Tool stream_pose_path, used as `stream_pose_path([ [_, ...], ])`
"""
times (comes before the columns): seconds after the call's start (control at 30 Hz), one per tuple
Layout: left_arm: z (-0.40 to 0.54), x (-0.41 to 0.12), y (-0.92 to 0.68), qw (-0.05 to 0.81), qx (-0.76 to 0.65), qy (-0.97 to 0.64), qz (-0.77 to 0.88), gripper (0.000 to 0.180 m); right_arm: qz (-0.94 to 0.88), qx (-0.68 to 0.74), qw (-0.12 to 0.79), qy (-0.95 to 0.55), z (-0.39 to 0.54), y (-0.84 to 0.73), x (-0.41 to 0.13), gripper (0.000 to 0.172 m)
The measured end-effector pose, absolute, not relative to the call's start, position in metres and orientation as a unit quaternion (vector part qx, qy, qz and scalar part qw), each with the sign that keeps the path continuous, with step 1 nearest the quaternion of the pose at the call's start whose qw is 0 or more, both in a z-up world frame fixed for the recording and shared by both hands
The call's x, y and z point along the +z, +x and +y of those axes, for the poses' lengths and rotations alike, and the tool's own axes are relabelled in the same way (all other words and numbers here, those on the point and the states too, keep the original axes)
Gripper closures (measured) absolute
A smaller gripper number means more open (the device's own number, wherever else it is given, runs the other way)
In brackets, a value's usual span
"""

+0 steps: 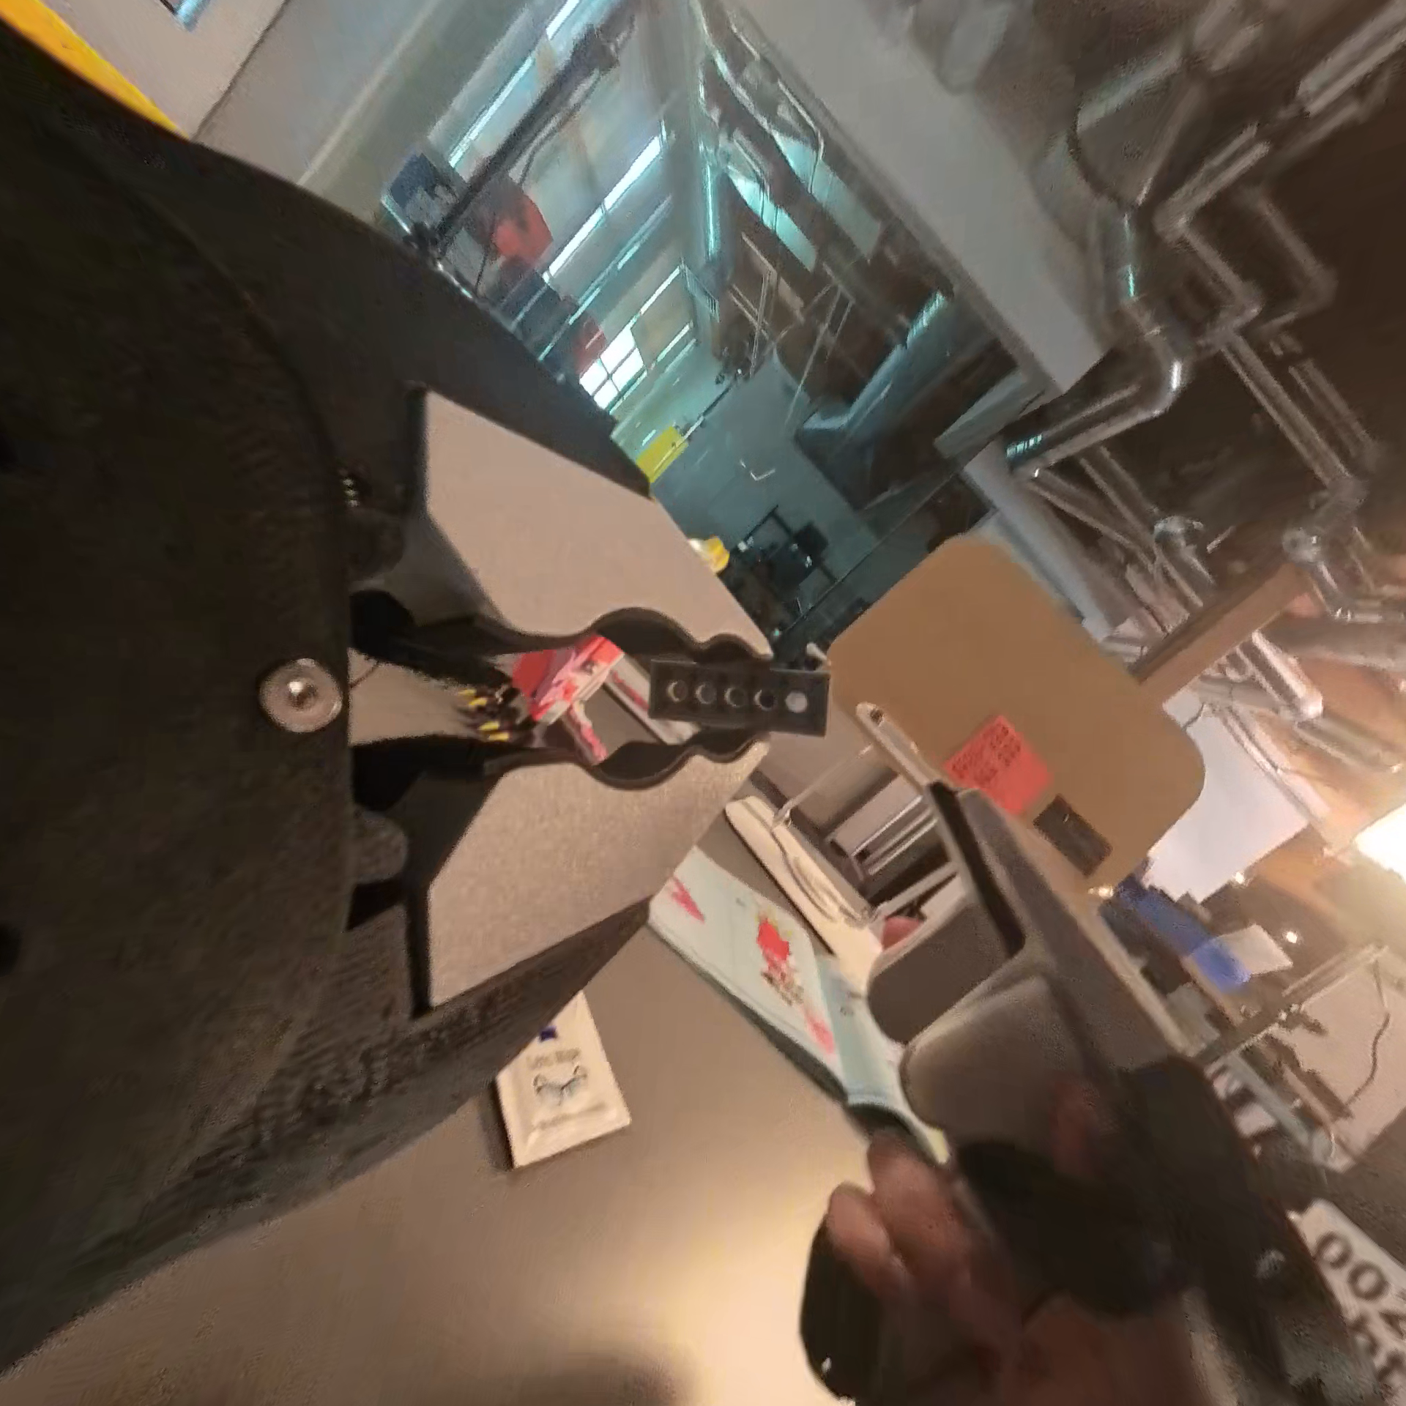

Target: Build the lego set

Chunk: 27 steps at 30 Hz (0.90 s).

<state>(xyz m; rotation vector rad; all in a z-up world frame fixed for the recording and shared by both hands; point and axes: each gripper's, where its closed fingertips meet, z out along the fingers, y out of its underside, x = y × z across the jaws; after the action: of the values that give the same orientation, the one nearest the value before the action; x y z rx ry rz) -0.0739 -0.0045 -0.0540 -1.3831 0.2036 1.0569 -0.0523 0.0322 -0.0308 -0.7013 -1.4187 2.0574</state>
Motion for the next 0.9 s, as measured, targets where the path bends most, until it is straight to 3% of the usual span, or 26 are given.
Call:
stream_pose_path([
  [0.2,0.003,-0.068,-0.07,0.611,0.479,-0.615,0.138,0.166,-0.588,0.701,0.342,-0.214,0.015,-0.046,-0.034,0.156],
  [0.5,0.004,-0.071,-0.067,0.576,0.516,-0.613,0.164,0.166,-0.67,0.624,0.324,-0.239,-0.002,-0.058,-0.066,0.16],
  [0.67,0.006,-0.075,-0.066,0.55,0.535,-0.615,0.18,0.166,-0.695,0.588,0.336,-0.242,0.001,-0.063,-0.081,0.171],
  [0.73,0.007,-0.075,-0.063,0.575,0.507,-0.619,0.172,0.165,-0.699,0.568,0.373,-0.223,0.005,-0.062,-0.08,0.171],
  [0.83,0.002,-0.066,-0.067,0.622,0.46,-0.623,0.115,0.136,-0.701,0.482,0.488,-0.197,0.033,-0.065,-0.085,0.171],
  [0.9,0.001,-0.069,-0.074,0.629,0.439,-0.635,0.099,0.132,-0.697,0.399,0.575,-0.157,0.058,-0.063,-0.092,0.171],
])
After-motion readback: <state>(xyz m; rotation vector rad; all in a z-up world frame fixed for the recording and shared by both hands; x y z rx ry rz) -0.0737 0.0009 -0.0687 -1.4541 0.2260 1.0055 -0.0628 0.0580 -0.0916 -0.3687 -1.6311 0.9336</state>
